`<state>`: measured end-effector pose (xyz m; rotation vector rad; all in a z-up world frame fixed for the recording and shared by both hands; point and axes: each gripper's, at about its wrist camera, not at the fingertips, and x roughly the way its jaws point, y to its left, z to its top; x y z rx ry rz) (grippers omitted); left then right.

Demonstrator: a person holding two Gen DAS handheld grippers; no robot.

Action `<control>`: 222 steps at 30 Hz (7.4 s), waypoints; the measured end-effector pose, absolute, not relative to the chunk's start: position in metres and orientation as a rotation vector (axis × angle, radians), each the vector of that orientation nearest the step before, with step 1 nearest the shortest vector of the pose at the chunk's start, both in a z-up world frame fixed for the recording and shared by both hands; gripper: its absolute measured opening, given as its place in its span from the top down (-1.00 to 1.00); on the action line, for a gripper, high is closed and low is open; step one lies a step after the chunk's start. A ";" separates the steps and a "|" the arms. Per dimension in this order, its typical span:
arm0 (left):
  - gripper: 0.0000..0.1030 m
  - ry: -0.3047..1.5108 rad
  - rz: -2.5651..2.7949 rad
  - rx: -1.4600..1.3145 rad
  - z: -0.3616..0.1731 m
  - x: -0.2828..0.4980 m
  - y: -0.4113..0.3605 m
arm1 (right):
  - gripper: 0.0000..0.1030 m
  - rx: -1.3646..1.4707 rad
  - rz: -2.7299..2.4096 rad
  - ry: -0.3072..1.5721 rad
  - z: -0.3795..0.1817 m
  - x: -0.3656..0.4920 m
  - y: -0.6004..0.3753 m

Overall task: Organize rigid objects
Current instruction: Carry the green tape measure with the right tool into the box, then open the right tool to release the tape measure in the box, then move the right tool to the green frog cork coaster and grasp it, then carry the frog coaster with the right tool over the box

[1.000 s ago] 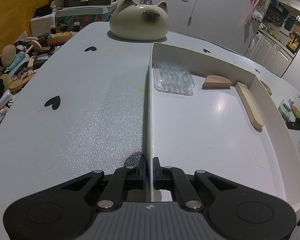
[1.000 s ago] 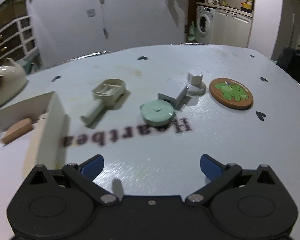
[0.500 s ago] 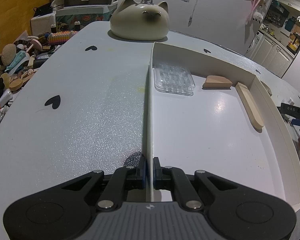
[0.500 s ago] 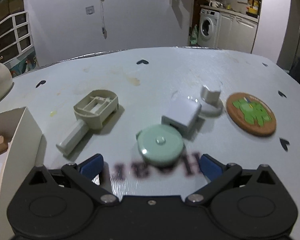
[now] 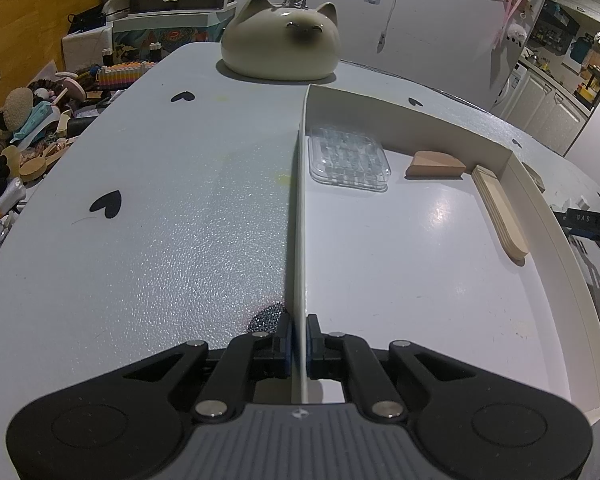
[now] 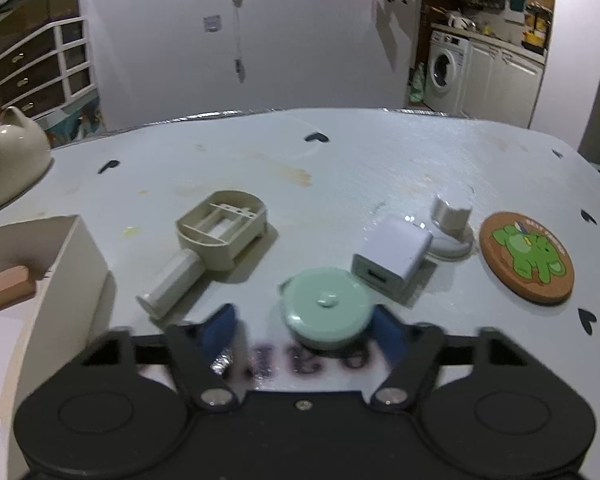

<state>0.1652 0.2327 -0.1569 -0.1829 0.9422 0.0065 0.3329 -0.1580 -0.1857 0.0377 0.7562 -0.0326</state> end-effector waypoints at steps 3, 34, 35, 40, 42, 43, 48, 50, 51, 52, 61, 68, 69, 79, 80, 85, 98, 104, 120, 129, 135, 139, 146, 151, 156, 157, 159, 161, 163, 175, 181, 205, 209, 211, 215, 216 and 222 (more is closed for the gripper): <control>0.88 0.942 0.006 -0.183 -0.157 0.165 0.233 | 0.05 0.036 -0.039 0.761 -0.184 0.334 -0.156; 0.88 0.940 0.008 -0.188 -0.157 0.166 0.232 | 0.05 0.092 0.314 0.642 -0.098 0.294 -0.065; 0.88 0.940 0.008 -0.187 -0.157 0.166 0.232 | 0.05 0.093 0.340 0.657 -0.099 0.295 -0.056; 0.88 0.940 0.008 -0.189 -0.156 0.166 0.232 | 0.05 0.044 0.422 0.740 -0.116 0.307 -0.013; 0.88 0.940 0.008 -0.189 -0.156 0.166 0.232 | 0.05 0.021 0.442 0.782 -0.127 0.312 0.001; 0.88 0.940 0.007 -0.188 -0.156 0.166 0.232 | 0.05 0.009 0.447 0.798 -0.132 0.312 0.004; 0.88 0.944 0.012 -0.171 -0.155 0.164 0.230 | 0.05 -0.082 0.414 0.869 -0.157 0.321 0.018; 0.88 0.942 0.014 -0.168 -0.154 0.163 0.230 | 0.05 -0.092 0.408 0.879 -0.163 0.325 0.019; 0.88 0.940 0.014 -0.166 -0.153 0.163 0.229 | 0.05 -0.098 0.406 0.880 -0.164 0.326 0.021; 0.88 0.938 0.014 -0.162 -0.152 0.162 0.229 | 0.05 -0.106 0.405 0.877 -0.165 0.327 0.022; 0.90 0.912 0.020 -0.138 -0.144 0.156 0.226 | 0.00 -0.109 0.407 0.876 -0.165 0.332 0.023; 0.94 0.899 0.020 -0.138 -0.142 0.155 0.227 | -0.58 -0.063 0.415 0.871 -0.159 0.319 0.020; 0.93 0.898 0.019 -0.141 -0.142 0.155 0.227 | -0.64 -0.057 0.416 0.870 -0.158 0.316 0.020; 0.94 0.893 0.015 -0.125 -0.142 0.157 0.226 | -0.95 0.025 0.439 0.853 -0.140 0.282 0.013; 0.94 0.891 0.014 -0.126 -0.142 0.156 0.226 | -0.97 0.030 0.444 0.848 -0.137 0.277 0.012; 0.94 0.884 0.019 -0.132 -0.142 0.155 0.226 | -1.00 0.051 0.463 0.817 -0.122 0.256 0.004; 0.95 0.883 0.048 -0.161 -0.139 0.155 0.227 | -1.00 0.146 0.248 0.683 -0.083 0.220 -0.073; 0.96 0.891 0.061 -0.162 -0.138 0.155 0.225 | -1.00 0.162 0.087 0.682 -0.095 0.221 -0.127; 0.91 0.923 0.176 -0.187 -0.135 0.161 0.216 | -1.00 0.100 -0.233 0.777 -0.151 0.287 -0.283; 0.85 0.936 0.258 -0.196 -0.134 0.164 0.208 | -1.00 0.107 -0.248 0.840 -0.186 0.325 -0.317; 0.83 0.943 0.290 -0.188 -0.133 0.162 0.201 | -1.00 0.123 -0.237 0.833 -0.196 0.349 -0.328; 0.83 0.955 0.298 -0.185 -0.133 0.161 0.197 | -1.00 0.117 -0.228 0.813 -0.197 0.365 -0.332; 0.82 0.982 0.311 -0.181 -0.132 0.153 0.191 | -1.00 0.098 -0.188 0.801 -0.198 0.385 -0.338; 0.81 1.006 0.323 -0.189 -0.131 0.143 0.190 | -1.00 0.090 -0.172 0.787 -0.199 0.389 -0.340; 0.82 1.027 0.328 -0.191 -0.131 0.133 0.187 | -0.99 0.089 -0.160 0.770 -0.200 0.386 -0.340; 0.82 1.027 0.329 -0.193 -0.131 0.131 0.187 | -0.97 0.088 -0.159 0.766 -0.200 0.385 -0.340; 0.82 1.025 0.328 -0.192 -0.131 0.131 0.187 | -0.95 0.089 -0.163 0.763 -0.200 0.384 -0.339; 0.82 1.024 0.325 -0.184 -0.131 0.131 0.186 | -0.94 0.091 -0.170 0.762 -0.200 0.382 -0.338; 0.82 1.021 0.319 -0.177 -0.132 0.131 0.186 | -0.94 0.092 -0.173 0.763 -0.200 0.380 -0.336; 0.80 0.980 0.326 -0.182 -0.134 0.134 0.197 | -0.94 0.113 -0.174 0.787 -0.196 0.335 -0.318; 0.79 0.964 0.304 -0.180 -0.135 0.137 0.206 | -0.94 0.162 -0.177 0.761 -0.178 0.302 -0.306; 0.84 0.973 0.083 -0.183 -0.153 0.120 0.227 | -0.94 0.014 0.541 0.792 -0.101 0.276 -0.023; 0.84 0.979 0.041 -0.156 -0.153 0.122 0.229 | -0.94 -0.065 0.616 0.833 -0.115 0.276 0.026; 0.84 0.984 0.019 -0.128 -0.152 0.124 0.229 | -0.94 -0.107 0.640 0.847 -0.122 0.278 0.047; 0.84 0.984 -0.019 -0.103 -0.153 0.125 0.230 | -0.94 -0.170 0.659 0.871 -0.136 0.285 0.081; 0.84 0.984 -0.027 -0.098 -0.153 0.125 0.231 | -0.94 -0.180 0.660 0.875 -0.140 0.286 0.086; 0.83 0.985 -0.063 -0.069 -0.153 0.126 0.232 | -0.94 -0.198 0.648 0.905 -0.152 0.296 0.111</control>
